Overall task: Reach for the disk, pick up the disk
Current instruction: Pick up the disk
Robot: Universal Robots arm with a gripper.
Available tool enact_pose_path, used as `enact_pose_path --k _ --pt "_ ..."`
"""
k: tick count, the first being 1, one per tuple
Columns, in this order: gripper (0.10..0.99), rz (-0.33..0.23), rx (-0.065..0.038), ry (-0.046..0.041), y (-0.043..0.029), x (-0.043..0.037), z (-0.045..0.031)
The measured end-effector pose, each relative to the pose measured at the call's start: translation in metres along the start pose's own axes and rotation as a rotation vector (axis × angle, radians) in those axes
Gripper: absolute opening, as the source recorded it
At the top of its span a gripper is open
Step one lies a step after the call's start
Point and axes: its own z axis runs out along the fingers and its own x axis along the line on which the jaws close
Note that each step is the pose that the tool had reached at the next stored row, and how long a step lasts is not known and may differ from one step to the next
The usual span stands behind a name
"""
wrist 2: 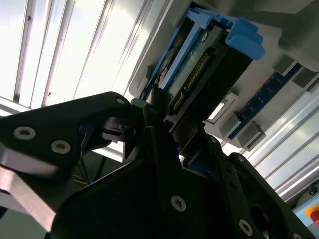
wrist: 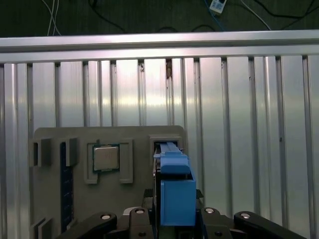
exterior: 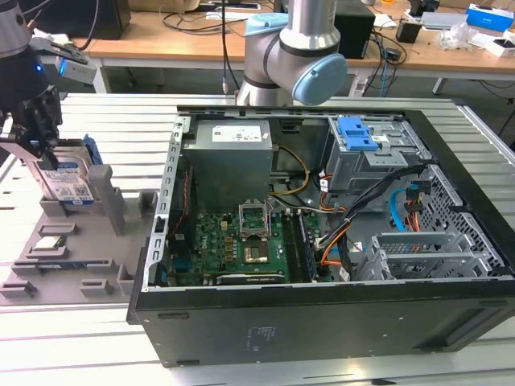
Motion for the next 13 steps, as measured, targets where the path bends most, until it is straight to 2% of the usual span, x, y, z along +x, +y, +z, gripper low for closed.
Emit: enact_pose_path --k 10,13 --pt "0.365 0.000 0.000 0.0000 0.0000 0.0001 -0.0176" --pt "0.365 0.000 -0.001 0.0000 -0.0001 0.0001 -0.0271"
